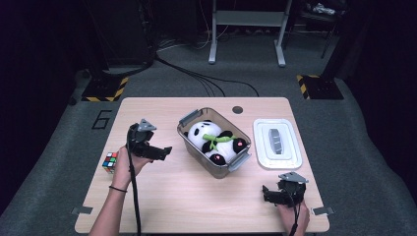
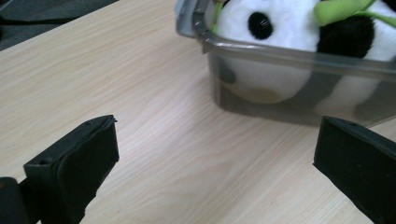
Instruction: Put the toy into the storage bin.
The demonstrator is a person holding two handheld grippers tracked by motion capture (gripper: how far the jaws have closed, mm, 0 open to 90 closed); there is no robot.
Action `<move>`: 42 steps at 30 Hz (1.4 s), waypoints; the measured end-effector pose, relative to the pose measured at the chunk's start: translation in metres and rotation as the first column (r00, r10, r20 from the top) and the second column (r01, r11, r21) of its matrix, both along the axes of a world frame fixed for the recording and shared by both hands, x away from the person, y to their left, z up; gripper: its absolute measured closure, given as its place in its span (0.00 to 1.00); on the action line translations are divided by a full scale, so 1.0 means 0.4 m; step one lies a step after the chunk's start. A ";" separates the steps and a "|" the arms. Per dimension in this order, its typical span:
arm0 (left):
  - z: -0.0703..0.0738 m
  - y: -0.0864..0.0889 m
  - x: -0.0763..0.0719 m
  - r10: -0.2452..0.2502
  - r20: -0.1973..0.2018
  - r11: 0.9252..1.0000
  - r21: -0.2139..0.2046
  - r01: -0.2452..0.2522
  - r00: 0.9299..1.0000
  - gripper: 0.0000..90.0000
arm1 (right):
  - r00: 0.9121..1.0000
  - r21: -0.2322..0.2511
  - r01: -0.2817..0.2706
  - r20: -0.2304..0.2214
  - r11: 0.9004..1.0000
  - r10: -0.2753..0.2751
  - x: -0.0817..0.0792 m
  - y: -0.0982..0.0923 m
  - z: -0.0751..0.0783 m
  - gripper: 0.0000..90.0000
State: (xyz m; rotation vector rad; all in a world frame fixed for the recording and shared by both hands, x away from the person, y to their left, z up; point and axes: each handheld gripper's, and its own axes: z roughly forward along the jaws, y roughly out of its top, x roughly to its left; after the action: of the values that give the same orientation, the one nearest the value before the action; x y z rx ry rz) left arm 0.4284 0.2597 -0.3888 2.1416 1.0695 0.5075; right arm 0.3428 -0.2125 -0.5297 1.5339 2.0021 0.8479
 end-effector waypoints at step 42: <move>-0.224 0.361 -0.065 0.410 -0.013 0.906 -0.107 -0.409 0.912 0.00 | 1.000 0.000 0.001 0.001 1.000 -0.001 0.001 0.000 0.000 0.00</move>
State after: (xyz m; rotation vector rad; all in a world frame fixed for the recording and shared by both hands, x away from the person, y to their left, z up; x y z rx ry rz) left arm 0.4025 0.4042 -0.4785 1.8187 1.5186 0.6348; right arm 0.3431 -0.2123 -0.5297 1.5339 2.0007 0.8482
